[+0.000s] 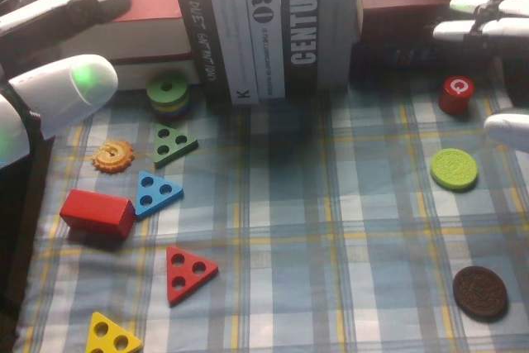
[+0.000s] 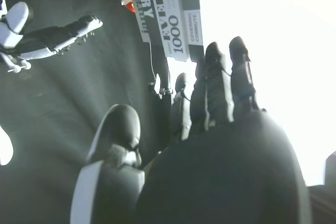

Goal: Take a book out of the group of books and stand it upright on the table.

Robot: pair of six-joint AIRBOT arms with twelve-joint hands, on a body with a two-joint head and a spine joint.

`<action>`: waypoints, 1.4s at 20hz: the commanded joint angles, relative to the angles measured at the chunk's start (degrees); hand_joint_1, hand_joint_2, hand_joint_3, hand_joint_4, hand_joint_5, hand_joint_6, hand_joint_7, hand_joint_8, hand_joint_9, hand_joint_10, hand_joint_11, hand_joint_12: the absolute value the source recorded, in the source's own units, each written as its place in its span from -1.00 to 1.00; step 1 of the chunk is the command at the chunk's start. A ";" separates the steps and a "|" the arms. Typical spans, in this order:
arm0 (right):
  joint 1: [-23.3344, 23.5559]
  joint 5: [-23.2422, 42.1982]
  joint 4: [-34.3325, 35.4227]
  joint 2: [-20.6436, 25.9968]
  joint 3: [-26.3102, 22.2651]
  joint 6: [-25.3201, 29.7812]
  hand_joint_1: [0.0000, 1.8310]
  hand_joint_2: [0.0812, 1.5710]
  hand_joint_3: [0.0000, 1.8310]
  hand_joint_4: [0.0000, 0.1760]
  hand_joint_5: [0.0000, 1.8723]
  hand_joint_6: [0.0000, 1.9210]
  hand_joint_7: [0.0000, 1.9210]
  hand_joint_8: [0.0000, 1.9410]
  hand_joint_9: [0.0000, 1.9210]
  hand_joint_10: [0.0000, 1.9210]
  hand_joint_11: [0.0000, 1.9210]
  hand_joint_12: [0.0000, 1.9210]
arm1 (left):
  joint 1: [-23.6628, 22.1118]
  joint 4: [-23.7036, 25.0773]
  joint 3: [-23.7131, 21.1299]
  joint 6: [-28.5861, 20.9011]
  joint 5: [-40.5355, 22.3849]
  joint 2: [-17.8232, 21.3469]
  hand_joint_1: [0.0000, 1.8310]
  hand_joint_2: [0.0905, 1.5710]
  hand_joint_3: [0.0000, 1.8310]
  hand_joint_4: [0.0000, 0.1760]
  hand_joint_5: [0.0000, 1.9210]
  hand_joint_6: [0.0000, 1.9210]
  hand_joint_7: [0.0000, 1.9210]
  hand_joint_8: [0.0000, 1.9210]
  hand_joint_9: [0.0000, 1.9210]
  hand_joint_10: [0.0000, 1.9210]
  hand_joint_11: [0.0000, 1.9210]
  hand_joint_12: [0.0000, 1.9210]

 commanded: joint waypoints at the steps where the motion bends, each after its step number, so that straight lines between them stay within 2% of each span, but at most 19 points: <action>1: 1.25 6.77 1.74 -0.29 0.42 0.33 -0.75 0.60 -1.00 -0.34 -0.52 -1.00 -0.71 -1.00 -0.73 -0.99 -0.95 -0.31 | -0.45 -0.13 0.01 -0.25 -7.49 0.20 -1.00 0.54 -0.99 0.96 -0.66 -0.99 -0.74 -1.00 -0.79 -0.99 -1.00 -0.58; 2: 2.94 6.81 1.74 -0.93 0.94 0.18 -0.76 0.60 -1.00 -0.31 -0.52 -1.00 -0.71 -1.00 -0.74 -1.00 -0.97 -0.32 | -0.30 -0.33 -0.03 -0.25 -7.76 0.22 -1.00 0.53 -1.00 0.99 -0.66 -1.00 -0.75 -1.00 -0.81 -1.00 -1.00 -0.62; 3: 4.23 6.93 1.74 -1.33 1.24 -0.24 -0.73 0.60 -1.00 -0.16 -0.51 -1.00 -0.73 -1.00 -0.76 -1.00 -0.99 -0.38 | -0.22 -0.43 -0.06 -0.25 -7.90 0.22 -1.00 0.53 -1.00 1.00 -0.65 -0.99 -0.75 -0.99 -0.79 -0.99 -0.98 -0.62; 5: 7.88 7.15 1.80 -2.46 1.69 -2.84 -0.80 0.59 -1.00 0.44 -0.59 -1.00 -0.85 -1.00 -0.90 -1.00 -1.00 -0.63 | -0.14 -0.48 -0.08 -0.25 -7.99 0.15 -1.00 0.53 -1.00 1.00 -0.67 -1.00 -0.76 -1.00 -0.79 -0.99 -0.98 -0.61; 6: 9.75 7.15 1.82 -3.30 2.15 -3.98 -0.85 0.56 -1.00 0.81 -0.64 -1.00 -0.91 -1.00 -0.97 -1.00 -1.00 -0.78 | -0.14 -0.50 -0.06 -0.25 -7.95 0.07 -1.00 0.53 -1.00 1.00 -0.67 -1.00 -0.76 -1.00 -0.79 -0.99 -0.99 -0.61; 7: 11.65 7.11 1.81 -4.30 2.98 -4.34 -0.92 0.51 -1.00 0.96 -0.67 -1.00 -0.98 -1.00 -1.00 -1.00 -1.00 -0.95 | -0.14 -0.55 -0.04 -0.25 -7.88 -0.01 -1.00 0.55 -0.99 1.00 -0.66 -0.99 -0.74 -0.99 -0.78 -0.99 -0.98 -0.61; 11: 18.54 4.37 1.67 -7.76 6.86 -4.80 -1.00 0.39 -1.00 1.00 -0.71 -1.00 -1.00 -1.00 -1.00 -1.00 -1.00 -1.00 | -0.15 -0.63 0.13 -0.25 -7.79 -0.33 -1.00 0.58 -0.99 1.00 -0.66 -1.00 -0.74 -1.00 -0.77 -0.99 -0.97 -0.59; 13: 22.49 0.23 0.57 -9.62 8.92 -4.96 -1.00 0.37 -1.00 1.00 -0.73 -1.00 -1.00 -1.00 -1.00 -1.00 -1.00 -1.00 | -0.15 -0.67 0.24 -0.25 -7.62 -0.40 -1.00 0.58 -0.99 1.00 -0.65 -1.00 -0.75 -1.00 -0.77 -0.99 -0.96 -0.59; 18: 28.75 -7.71 -2.69 -14.01 13.26 -4.97 -1.00 0.36 -1.00 1.00 -0.70 -0.99 -1.00 -1.00 -1.00 -1.00 -1.00 -1.00 | -0.16 -0.54 0.58 -0.25 -6.27 -0.36 -1.00 0.61 -0.99 1.00 -0.74 -1.00 -0.77 -1.00 -0.78 -1.00 -0.99 -0.64; 20: 30.07 -9.74 -3.60 -14.94 14.22 -5.07 -1.00 0.37 -1.00 1.00 -0.70 -0.99 -1.00 -1.00 -1.00 -1.00 -0.95 -0.98 | -0.17 -0.47 0.63 -0.25 -6.25 -0.38 -1.00 0.61 -0.99 1.00 -0.74 -1.00 -0.77 -1.00 -0.78 -1.00 -0.99 -0.64; 28: 32.98 -16.19 -7.56 -17.48 16.22 -5.40 -1.00 0.35 -1.00 1.00 -0.71 -0.99 -1.00 -1.00 -1.00 -1.00 -1.00 -1.00 | -0.30 -0.22 0.98 -0.25 -5.91 -0.81 -1.00 0.57 -1.00 1.00 -0.75 -1.00 -0.72 -0.99 -0.73 -0.99 -0.99 -0.65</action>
